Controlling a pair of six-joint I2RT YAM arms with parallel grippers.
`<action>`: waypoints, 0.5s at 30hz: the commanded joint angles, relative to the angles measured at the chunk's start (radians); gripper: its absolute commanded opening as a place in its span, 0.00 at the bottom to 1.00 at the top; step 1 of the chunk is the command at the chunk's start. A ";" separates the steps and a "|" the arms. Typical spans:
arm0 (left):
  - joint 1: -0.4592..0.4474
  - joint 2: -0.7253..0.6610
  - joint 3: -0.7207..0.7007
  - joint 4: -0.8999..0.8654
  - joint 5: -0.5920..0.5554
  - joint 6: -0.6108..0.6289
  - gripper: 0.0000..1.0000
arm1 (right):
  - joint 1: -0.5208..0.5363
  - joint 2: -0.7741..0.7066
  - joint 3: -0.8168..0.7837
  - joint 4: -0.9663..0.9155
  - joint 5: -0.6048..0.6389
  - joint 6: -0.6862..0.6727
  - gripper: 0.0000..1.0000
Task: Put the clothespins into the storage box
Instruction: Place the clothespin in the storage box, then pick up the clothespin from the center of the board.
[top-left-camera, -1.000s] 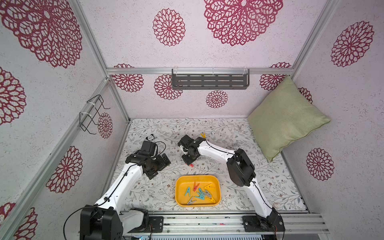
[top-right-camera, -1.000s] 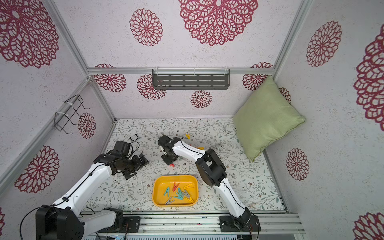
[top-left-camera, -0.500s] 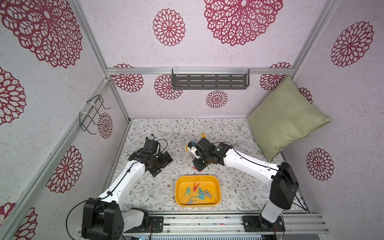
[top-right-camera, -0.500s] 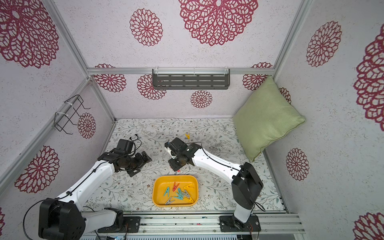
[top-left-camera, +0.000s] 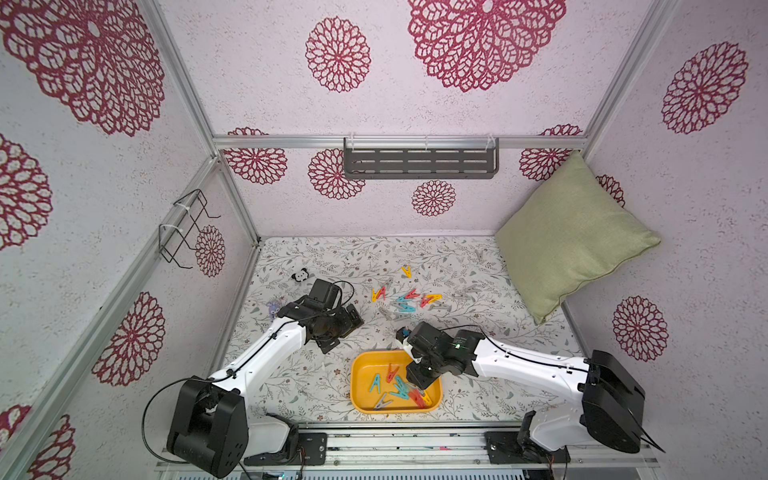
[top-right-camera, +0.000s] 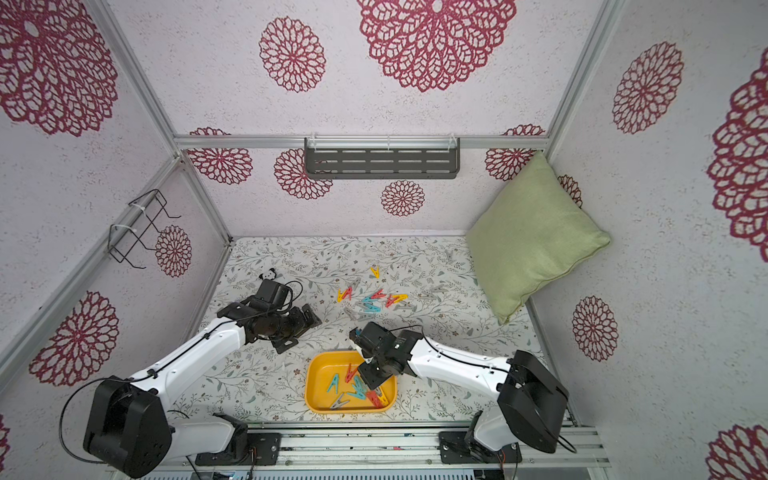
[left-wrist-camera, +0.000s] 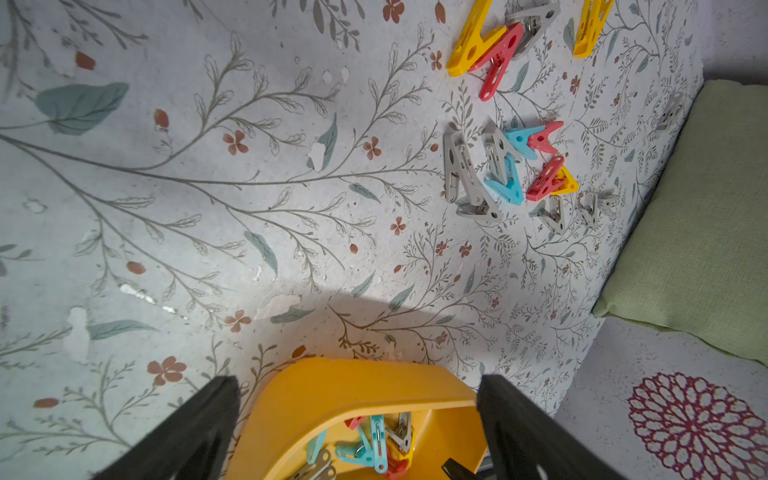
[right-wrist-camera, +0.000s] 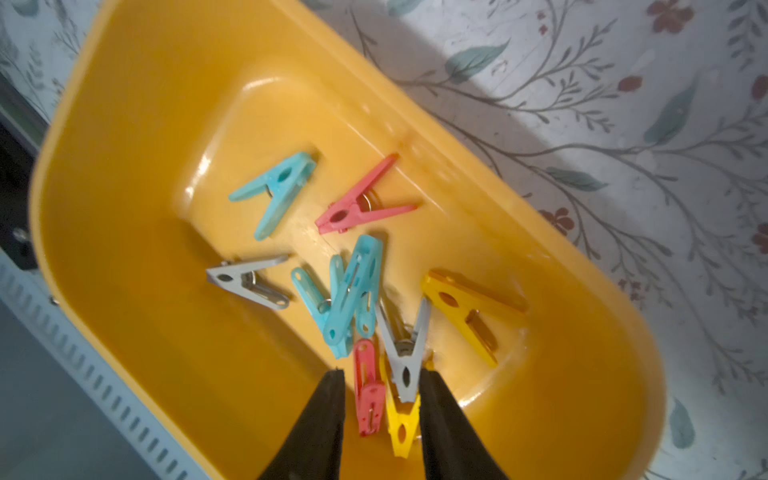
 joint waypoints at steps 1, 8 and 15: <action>-0.003 0.014 0.059 0.024 -0.017 -0.007 0.98 | -0.031 -0.044 0.064 0.027 0.033 -0.001 0.42; -0.007 0.089 0.172 0.004 0.012 0.021 0.98 | -0.272 -0.007 0.166 -0.007 0.076 -0.023 0.40; -0.032 0.221 0.374 -0.089 0.009 0.113 0.98 | -0.477 0.117 0.291 -0.032 0.170 0.048 0.40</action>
